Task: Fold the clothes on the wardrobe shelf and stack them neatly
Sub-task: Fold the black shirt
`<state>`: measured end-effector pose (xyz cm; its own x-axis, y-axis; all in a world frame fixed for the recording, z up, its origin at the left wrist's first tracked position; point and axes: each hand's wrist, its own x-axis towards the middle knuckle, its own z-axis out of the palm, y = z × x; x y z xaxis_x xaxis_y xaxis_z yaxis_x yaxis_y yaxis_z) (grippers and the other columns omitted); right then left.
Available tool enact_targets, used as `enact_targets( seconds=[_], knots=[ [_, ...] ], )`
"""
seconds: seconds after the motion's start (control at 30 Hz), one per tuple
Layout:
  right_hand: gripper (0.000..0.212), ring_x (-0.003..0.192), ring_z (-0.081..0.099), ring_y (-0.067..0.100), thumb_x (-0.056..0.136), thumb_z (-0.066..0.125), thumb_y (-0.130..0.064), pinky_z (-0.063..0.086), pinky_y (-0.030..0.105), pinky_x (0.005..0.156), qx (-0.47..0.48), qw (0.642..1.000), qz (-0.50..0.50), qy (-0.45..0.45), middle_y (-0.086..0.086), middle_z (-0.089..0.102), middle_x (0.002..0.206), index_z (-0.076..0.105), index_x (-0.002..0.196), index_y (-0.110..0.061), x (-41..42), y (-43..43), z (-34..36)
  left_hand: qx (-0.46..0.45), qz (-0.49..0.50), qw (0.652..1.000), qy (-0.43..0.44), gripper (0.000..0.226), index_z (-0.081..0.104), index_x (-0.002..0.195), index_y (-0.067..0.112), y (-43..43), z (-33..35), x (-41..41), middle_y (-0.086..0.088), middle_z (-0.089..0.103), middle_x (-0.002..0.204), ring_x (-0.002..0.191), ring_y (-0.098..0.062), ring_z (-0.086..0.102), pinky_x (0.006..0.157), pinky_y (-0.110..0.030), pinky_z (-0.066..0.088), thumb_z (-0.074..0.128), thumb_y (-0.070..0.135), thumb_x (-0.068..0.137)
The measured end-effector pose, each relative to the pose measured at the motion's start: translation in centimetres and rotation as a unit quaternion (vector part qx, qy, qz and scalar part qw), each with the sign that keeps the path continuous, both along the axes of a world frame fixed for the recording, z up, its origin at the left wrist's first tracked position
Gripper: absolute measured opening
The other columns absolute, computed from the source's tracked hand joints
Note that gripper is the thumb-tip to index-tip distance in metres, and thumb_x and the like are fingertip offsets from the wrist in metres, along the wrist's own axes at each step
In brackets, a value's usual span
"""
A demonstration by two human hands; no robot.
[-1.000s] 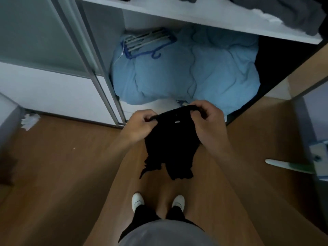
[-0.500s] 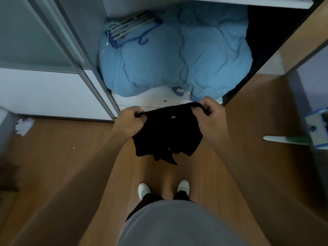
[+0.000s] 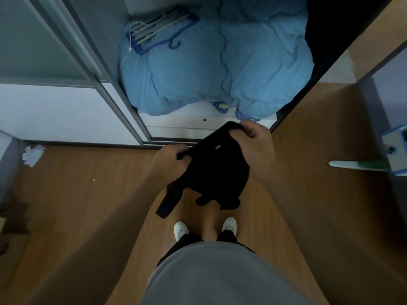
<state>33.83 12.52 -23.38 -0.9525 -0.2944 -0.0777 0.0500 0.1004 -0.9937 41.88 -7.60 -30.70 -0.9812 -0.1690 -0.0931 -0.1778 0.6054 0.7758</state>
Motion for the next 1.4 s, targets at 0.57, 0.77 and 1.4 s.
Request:
enact_targets(
  seconds=[0.57,0.77,1.4],
  knots=[
    [0.049,0.052,0.051,0.006,0.083,0.070,-0.059,0.036,0.021,0.053,0.332,0.913,0.239,0.007,-0.008,0.051,0.056,0.058,0.062,-0.016,0.1,5.2,-2.9,0.048,0.233,0.970,-0.049,0.034,0.068,0.068,0.024,-5.7,-2.9,1.4,0.011,0.065,0.063,0.063,-0.002,0.064,0.061,-0.024,0.047,0.047,-0.001,0.080],
    [0.023,0.063,0.055,0.001,0.087,0.076,-0.023,0.041,0.014,0.059,0.246,0.937,0.248,0.023,-0.013,0.059,0.069,0.057,0.075,-0.025,-0.3,7.2,-3.5,0.103,0.235,0.960,-0.108,0.020,0.072,0.092,0.004,-6.1,-3.4,1.6,-0.016,0.072,0.092,0.090,-0.031,0.069,0.077,-0.035,0.049,0.052,0.004,0.094],
    [0.043,0.053,0.040,0.008,0.088,0.070,-0.023,0.032,0.028,0.053,0.211,0.973,-0.001,0.092,-0.001,0.040,0.055,0.041,0.059,-0.008,-3.4,7.8,-4.5,0.127,-0.009,0.989,-0.070,0.030,0.056,0.061,0.028,-6.0,0.8,0.3,0.016,0.054,0.053,0.050,0.004,0.050,0.047,-0.012,0.038,0.074,0.028,0.086]
  ],
)
